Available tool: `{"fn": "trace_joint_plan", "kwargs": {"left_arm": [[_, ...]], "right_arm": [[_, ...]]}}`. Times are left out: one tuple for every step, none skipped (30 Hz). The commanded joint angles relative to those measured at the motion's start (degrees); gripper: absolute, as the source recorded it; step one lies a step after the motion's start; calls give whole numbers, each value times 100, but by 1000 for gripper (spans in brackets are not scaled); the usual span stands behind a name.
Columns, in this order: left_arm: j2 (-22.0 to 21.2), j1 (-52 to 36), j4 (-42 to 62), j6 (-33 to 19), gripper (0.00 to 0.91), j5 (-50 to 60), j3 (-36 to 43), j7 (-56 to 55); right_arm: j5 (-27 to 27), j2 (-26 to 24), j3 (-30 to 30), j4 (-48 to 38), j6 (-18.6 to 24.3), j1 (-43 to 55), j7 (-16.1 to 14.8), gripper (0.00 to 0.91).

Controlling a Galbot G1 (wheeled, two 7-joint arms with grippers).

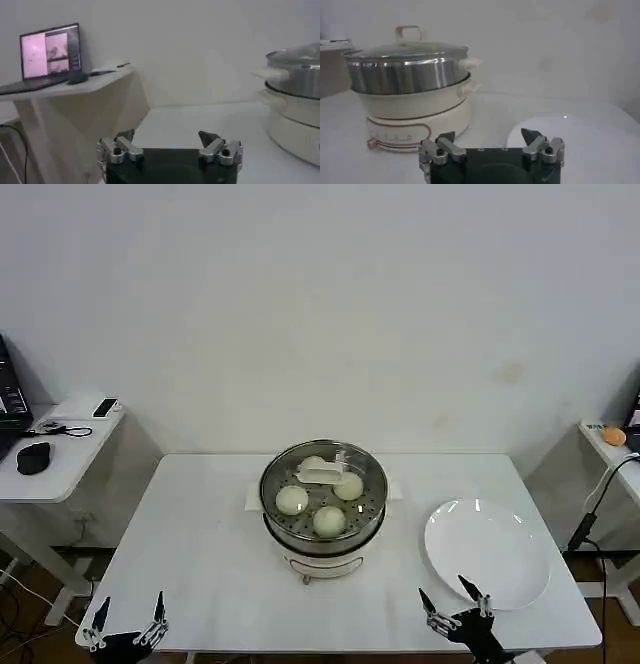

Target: Take steamed baozi put them in steamer then cover it.

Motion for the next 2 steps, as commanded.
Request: {"fn": "trace_joint_plan", "kwargs": {"left_arm": [[-18,111,-51,-48,907,71,50,56],[-1,116,-48,-52,907,67,65,55]], "right_arm": [[-24,7,-102,100,-87,-36,99,907],[-34,25,-99,105,-84,-46,98,907]]}}
